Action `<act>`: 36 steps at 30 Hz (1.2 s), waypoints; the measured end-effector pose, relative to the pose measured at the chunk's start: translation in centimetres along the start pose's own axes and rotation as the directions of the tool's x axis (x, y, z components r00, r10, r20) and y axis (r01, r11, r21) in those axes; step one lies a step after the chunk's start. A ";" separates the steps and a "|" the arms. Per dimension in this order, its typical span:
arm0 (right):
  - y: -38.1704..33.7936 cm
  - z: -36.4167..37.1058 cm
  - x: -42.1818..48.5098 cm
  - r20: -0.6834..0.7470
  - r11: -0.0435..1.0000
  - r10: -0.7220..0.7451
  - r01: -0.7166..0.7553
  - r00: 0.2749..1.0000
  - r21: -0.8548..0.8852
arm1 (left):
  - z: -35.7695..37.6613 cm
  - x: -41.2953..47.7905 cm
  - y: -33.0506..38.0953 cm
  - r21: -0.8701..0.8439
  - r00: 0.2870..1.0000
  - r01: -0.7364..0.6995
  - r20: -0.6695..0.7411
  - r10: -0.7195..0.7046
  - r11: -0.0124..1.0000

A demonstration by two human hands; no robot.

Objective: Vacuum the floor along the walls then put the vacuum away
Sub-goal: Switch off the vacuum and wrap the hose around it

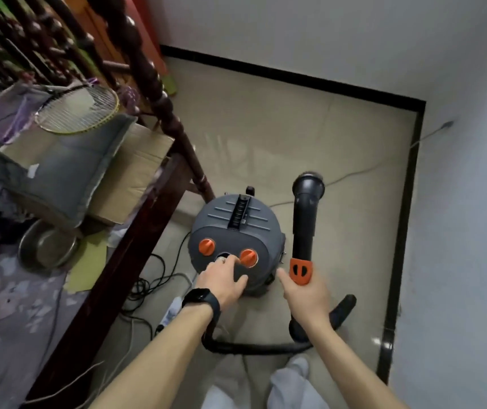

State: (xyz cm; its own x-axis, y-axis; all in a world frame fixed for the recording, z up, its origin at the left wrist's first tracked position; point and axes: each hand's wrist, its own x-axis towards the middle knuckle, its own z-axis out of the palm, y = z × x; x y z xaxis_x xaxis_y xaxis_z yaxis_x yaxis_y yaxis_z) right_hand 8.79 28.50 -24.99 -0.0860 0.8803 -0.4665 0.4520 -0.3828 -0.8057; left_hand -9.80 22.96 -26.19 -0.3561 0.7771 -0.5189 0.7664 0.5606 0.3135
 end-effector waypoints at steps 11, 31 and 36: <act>7.0 12.5 11.4 -0.173 0.970 0.216 -0.232 0.961 -0.076 | 6.8 11.7 -4.0 0.346 0.971 -0.180 -0.087 0.222 0.921; 6.9 13.5 11.4 -0.265 0.961 0.163 -0.213 0.950 -0.174 | 8.5 12.5 -4.3 0.229 0.962 -0.208 -0.128 0.241 0.951; 3.6 14.7 11.1 -0.166 0.949 -0.067 0.011 0.984 -0.316 | 5.4 11.5 -10.1 0.005 0.904 -0.007 -0.428 0.009 1.000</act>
State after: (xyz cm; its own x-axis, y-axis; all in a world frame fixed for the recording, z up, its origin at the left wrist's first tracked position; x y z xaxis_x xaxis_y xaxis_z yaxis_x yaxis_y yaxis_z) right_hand -3.63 32.76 -38.42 0.0329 0.9382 -0.3446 0.7083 -0.2652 -0.6542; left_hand -18.73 24.74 -39.63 -0.5438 0.8298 -0.1257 0.7719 0.5533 0.3130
